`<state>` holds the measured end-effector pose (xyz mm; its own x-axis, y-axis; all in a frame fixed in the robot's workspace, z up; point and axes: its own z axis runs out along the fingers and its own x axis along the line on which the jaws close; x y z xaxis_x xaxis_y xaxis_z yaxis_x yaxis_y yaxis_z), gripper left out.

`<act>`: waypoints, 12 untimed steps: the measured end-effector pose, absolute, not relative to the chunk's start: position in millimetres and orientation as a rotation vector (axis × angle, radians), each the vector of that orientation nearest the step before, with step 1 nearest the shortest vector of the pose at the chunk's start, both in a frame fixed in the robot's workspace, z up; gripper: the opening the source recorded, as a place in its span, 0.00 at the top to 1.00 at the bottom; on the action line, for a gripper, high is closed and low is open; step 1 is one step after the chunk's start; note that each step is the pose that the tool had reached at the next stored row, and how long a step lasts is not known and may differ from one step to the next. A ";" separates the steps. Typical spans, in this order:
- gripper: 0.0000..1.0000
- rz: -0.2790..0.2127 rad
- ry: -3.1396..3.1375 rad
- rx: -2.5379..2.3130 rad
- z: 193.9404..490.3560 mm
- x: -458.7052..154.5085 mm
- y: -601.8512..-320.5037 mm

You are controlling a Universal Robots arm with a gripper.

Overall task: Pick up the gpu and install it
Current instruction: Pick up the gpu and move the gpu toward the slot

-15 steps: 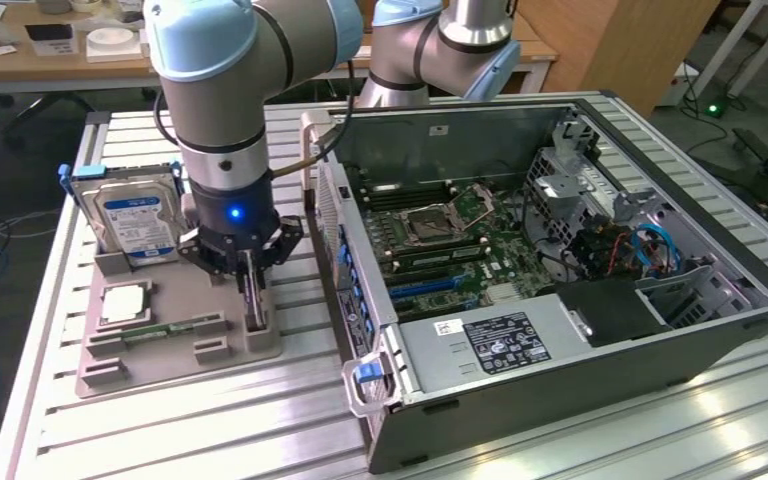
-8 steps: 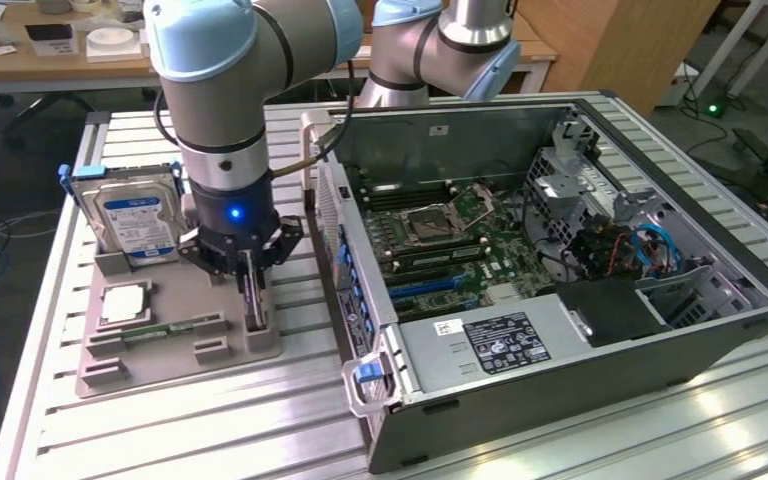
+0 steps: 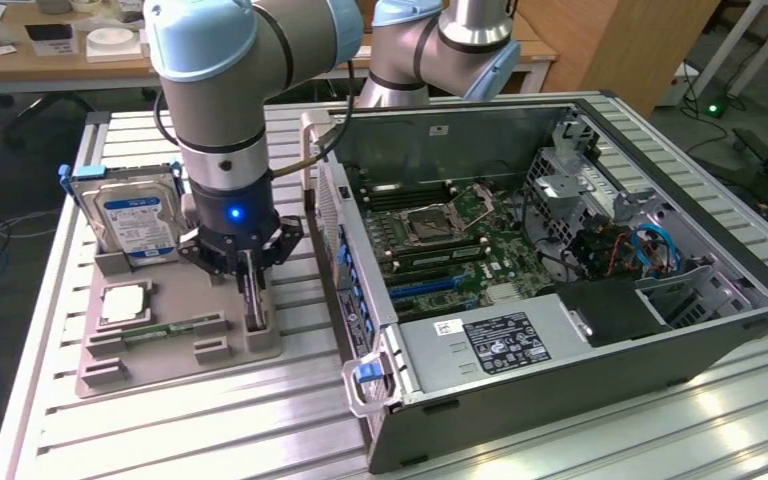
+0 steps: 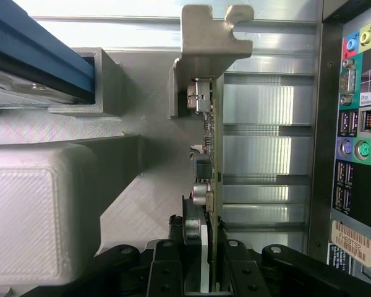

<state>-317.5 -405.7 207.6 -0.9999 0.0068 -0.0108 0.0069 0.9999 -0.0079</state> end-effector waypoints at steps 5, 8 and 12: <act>0.72 -0.012 3.131 0.011 207.7 -317.5 -405.7; 0.72 -0.012 3.130 0.011 209.8 -317.4 -405.7; 0.72 -0.012 3.131 0.011 213.2 -317.4 -405.7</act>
<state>-317.4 -405.7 213.2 -0.9999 0.0068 -0.0110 0.0069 0.9999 -0.0079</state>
